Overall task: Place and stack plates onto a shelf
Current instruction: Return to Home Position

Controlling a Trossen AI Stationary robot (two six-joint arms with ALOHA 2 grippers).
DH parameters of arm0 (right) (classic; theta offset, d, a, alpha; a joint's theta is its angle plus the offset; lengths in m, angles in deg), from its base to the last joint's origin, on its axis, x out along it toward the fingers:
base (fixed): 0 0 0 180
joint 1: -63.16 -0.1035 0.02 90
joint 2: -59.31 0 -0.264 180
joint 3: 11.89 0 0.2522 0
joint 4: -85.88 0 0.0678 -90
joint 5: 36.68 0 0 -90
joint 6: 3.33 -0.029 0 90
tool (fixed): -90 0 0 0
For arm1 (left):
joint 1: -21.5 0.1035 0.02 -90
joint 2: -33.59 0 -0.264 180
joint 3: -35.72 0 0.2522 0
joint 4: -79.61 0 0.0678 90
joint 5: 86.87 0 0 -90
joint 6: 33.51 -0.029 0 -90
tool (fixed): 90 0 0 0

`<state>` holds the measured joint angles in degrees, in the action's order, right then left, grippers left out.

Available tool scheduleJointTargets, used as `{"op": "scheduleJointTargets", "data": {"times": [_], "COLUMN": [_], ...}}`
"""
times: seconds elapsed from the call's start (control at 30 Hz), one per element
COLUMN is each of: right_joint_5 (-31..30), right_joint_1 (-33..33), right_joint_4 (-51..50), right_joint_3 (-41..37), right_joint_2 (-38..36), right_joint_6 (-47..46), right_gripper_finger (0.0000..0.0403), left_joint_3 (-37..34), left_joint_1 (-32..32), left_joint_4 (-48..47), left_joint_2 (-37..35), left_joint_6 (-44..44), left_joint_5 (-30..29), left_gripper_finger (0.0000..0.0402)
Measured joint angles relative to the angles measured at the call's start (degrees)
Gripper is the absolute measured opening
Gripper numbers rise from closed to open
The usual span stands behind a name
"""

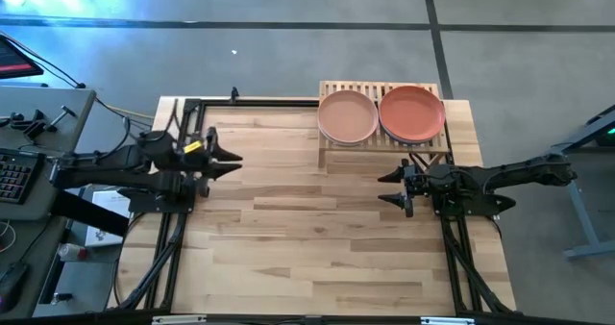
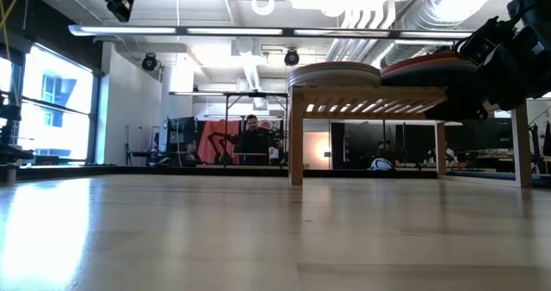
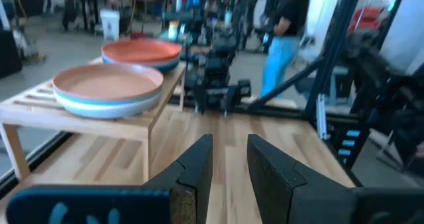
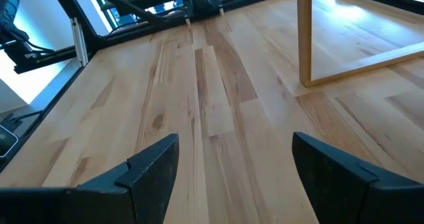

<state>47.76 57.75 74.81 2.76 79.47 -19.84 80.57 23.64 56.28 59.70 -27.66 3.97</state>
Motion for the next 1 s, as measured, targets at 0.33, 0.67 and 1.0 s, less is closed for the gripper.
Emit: {"op": "scheduleJointTargets", "data": {"times": [0.33, 0.67, 1.0], "right_joint_5": [0.0, 0.0, -0.1], "right_joint_1": [0.0, 0.0, 0.0], "right_joint_4": [-0.2, -0.3, -0.3], "right_joint_3": [0.0, 0.0, 0.0], "right_joint_2": [0.0, 0.0, 0.0], "right_joint_6": [0.0, 0.0, 0.0], "right_gripper_finger": [0.0277, 0.0277, 0.0277], "left_joint_3": [-11.5, -20.1, -27.6], "left_joint_1": [-0.3, -0.3, -0.3], "left_joint_4": [2.5, 5.1, 14.8], "left_joint_2": [-15.5, -24.8, -25.8], "left_joint_6": [-1.3, -3.1, -3.1], "left_joint_5": [0.9, 1.6, 1.6], "left_gripper_finger": [0.0083, 0.0083, 0.0083]}}
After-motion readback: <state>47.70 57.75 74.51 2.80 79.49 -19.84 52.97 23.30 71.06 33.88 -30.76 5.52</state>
